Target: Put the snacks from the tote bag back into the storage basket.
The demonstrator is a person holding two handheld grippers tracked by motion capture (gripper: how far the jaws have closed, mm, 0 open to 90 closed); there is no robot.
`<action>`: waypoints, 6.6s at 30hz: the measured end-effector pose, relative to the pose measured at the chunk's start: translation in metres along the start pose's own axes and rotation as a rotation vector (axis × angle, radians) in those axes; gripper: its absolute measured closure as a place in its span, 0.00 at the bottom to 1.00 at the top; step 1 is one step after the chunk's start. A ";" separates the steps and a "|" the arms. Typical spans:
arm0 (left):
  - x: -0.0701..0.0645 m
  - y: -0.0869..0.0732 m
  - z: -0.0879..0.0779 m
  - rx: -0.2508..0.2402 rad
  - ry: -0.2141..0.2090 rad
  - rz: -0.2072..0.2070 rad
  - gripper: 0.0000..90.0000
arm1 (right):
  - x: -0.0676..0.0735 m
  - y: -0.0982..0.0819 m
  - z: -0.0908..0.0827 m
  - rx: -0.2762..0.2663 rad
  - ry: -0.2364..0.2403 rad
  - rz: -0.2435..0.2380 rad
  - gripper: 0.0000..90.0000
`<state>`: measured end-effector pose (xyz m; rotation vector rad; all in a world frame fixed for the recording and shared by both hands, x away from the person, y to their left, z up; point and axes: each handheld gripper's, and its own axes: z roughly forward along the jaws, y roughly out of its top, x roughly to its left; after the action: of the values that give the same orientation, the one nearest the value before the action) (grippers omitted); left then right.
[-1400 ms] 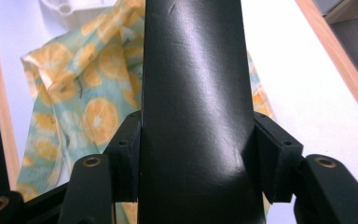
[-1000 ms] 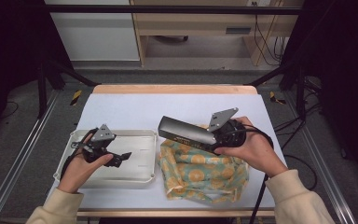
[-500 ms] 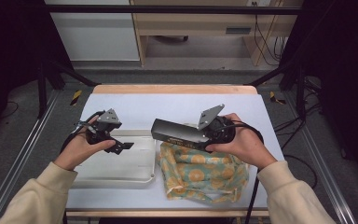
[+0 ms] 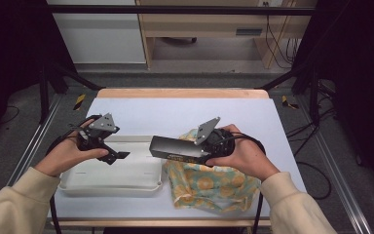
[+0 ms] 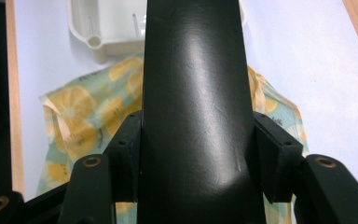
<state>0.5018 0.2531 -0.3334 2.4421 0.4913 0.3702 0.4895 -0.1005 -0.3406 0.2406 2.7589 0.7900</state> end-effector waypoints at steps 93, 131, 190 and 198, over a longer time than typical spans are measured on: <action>-0.045 0.030 0.029 0.370 -0.138 0.396 0.48 | 0.052 -0.031 -0.022 -0.132 -0.110 0.271 0.12; -0.009 0.004 -0.013 0.328 -0.061 0.368 0.48 | 0.084 -0.205 -0.026 -0.299 -0.642 0.844 0.08; -0.004 -0.058 0.015 0.309 -0.155 0.378 0.48 | 0.085 -0.217 -0.025 -0.234 -0.685 0.841 0.07; -0.006 -0.064 0.025 0.297 -0.178 0.378 0.48 | 0.086 -0.217 -0.024 -0.228 -0.682 0.839 0.07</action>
<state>0.4894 0.2856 -0.3928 2.8278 0.0014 0.2423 0.3820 -0.2746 -0.4548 1.3749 1.8502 0.9457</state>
